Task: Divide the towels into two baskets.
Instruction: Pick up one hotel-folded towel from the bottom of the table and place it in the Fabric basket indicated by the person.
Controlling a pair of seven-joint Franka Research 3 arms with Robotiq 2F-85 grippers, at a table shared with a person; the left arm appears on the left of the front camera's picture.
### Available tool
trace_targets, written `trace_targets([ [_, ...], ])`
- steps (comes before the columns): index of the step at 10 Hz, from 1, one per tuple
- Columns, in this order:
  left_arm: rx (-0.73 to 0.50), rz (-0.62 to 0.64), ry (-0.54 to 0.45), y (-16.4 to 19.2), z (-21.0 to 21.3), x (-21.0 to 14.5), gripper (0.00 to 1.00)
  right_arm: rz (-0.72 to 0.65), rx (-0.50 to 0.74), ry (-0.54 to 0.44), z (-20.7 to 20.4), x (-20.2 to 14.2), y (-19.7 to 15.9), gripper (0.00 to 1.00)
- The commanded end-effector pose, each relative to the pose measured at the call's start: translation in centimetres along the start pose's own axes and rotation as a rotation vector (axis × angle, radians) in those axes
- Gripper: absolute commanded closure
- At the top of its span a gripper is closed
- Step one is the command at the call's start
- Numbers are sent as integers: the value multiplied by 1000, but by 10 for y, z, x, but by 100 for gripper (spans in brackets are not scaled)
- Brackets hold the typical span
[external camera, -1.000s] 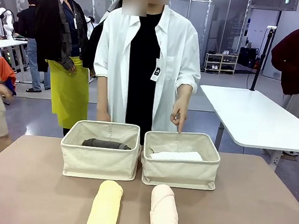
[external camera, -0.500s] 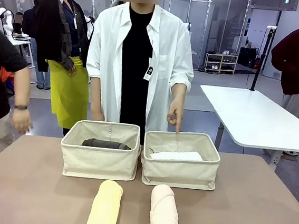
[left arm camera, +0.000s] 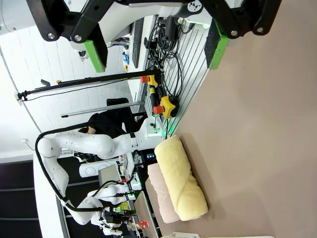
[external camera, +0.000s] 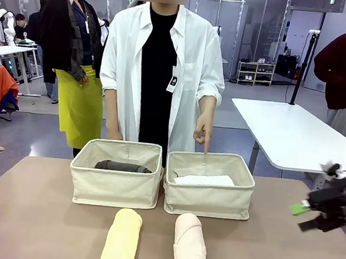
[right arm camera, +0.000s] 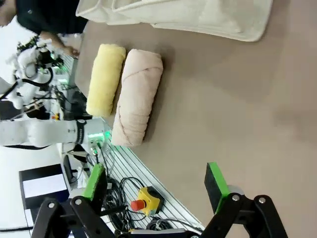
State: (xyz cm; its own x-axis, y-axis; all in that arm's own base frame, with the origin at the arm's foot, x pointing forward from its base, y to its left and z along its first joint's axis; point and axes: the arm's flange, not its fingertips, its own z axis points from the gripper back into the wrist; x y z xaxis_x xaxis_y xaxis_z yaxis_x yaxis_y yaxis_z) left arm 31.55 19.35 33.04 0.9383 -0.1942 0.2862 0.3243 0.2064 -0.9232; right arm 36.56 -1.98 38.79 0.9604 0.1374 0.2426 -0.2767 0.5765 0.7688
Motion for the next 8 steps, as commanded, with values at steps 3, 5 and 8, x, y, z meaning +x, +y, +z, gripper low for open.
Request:
trace_targets([
  [3, 11, 8, 5, -6, 3, -1, 0, -42, -143, 7, -84, 15, 51, 0],
  [5, 11, 8, 5, -6, 3, -1, 0, -29, -190, 8, -125, 16, 68, 0],
  [8, 11, 8, 5, -6, 3, -1, 0, -27, -256, -5, -170, 21, 79, 0],
])
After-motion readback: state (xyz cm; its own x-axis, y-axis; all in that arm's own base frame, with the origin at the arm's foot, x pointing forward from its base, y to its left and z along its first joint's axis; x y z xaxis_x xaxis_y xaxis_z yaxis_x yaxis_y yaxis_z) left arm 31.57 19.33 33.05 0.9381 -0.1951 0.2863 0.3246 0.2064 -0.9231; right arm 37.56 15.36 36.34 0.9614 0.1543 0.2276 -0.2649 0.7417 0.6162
